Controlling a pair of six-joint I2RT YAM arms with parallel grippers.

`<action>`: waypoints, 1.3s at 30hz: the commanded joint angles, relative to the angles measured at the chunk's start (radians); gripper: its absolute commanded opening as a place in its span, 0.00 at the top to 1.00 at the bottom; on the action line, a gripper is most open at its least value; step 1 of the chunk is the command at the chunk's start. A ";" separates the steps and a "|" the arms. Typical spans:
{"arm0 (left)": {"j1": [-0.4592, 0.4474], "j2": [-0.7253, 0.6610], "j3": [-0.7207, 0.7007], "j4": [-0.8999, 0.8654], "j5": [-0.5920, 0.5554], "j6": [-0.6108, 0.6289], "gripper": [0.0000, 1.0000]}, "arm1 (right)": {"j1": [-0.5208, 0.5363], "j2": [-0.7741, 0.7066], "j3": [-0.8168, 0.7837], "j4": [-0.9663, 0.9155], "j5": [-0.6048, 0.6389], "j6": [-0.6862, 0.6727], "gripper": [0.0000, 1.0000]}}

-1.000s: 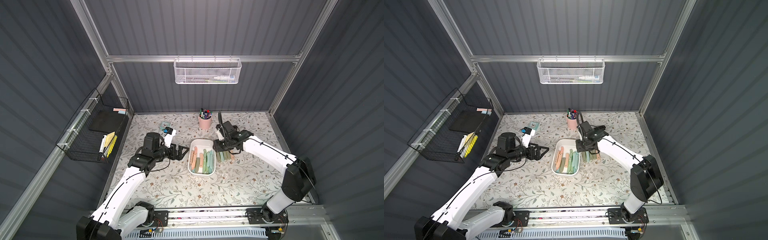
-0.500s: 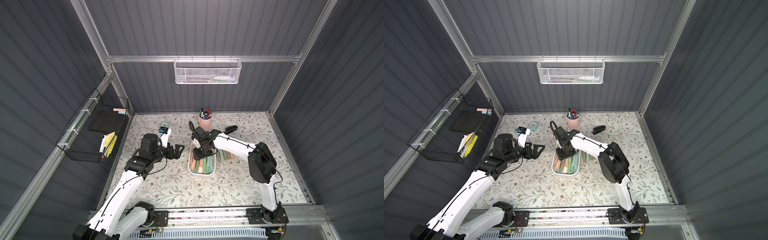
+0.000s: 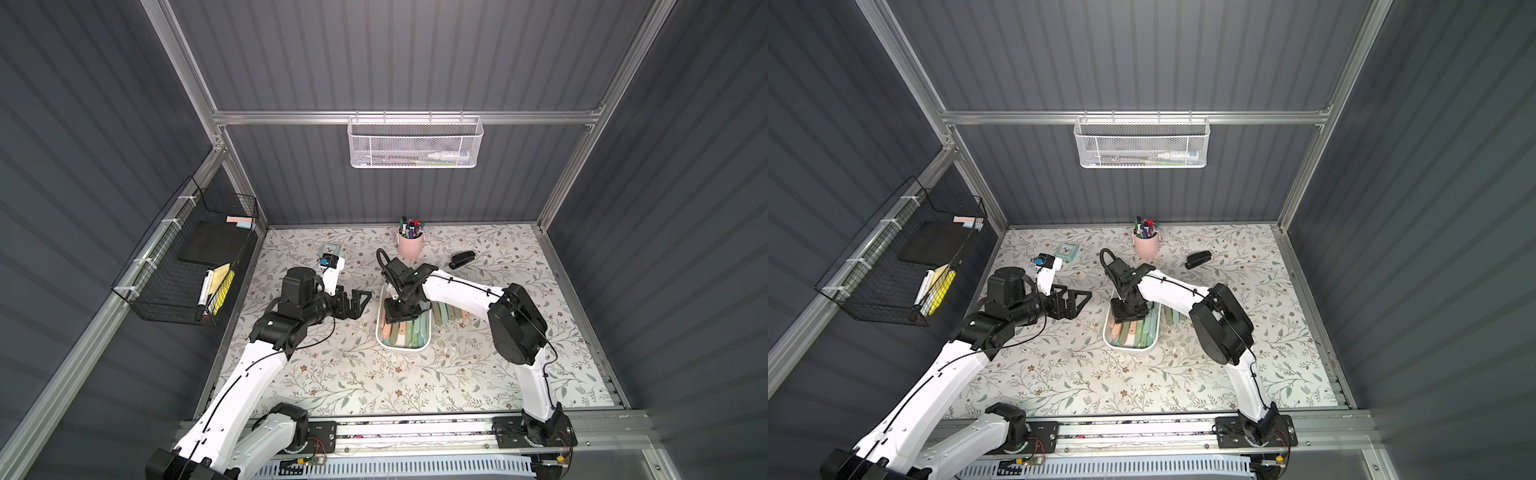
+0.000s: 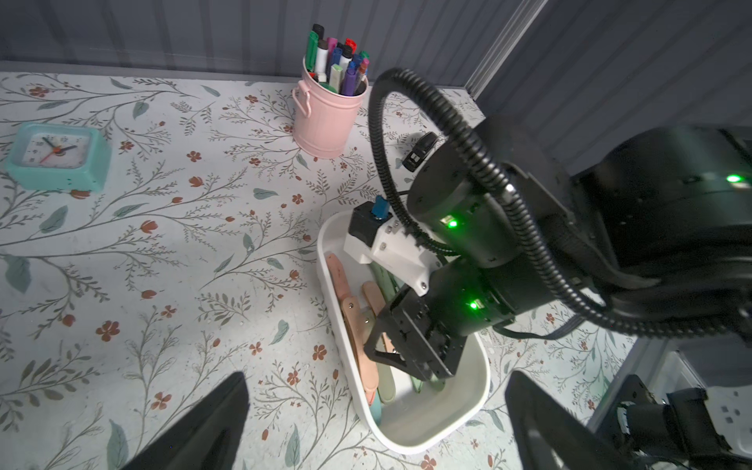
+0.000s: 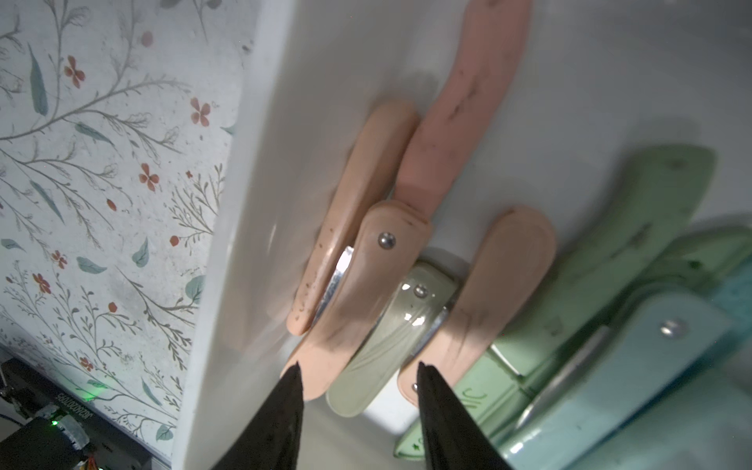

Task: Take the fruit knife out of the storage box
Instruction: Pick up the fruit knife from the storage box.

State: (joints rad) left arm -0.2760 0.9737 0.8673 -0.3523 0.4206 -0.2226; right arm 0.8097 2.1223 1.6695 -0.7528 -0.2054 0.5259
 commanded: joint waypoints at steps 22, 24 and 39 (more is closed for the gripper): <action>0.004 0.011 -0.010 0.015 0.106 0.019 0.01 | -0.004 0.062 0.041 -0.029 0.018 0.070 0.74; 0.004 0.010 -0.012 0.015 0.104 0.018 0.01 | -0.004 0.049 0.037 -0.031 0.027 0.064 0.75; 0.004 0.013 -0.012 0.022 0.120 0.019 0.01 | -0.023 -0.066 -0.009 -0.026 0.100 0.019 0.74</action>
State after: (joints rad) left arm -0.2760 0.9909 0.8665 -0.3450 0.5175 -0.2203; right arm 0.8013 2.0819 1.6764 -0.7559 -0.1341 0.5587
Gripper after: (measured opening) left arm 0.995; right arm 0.259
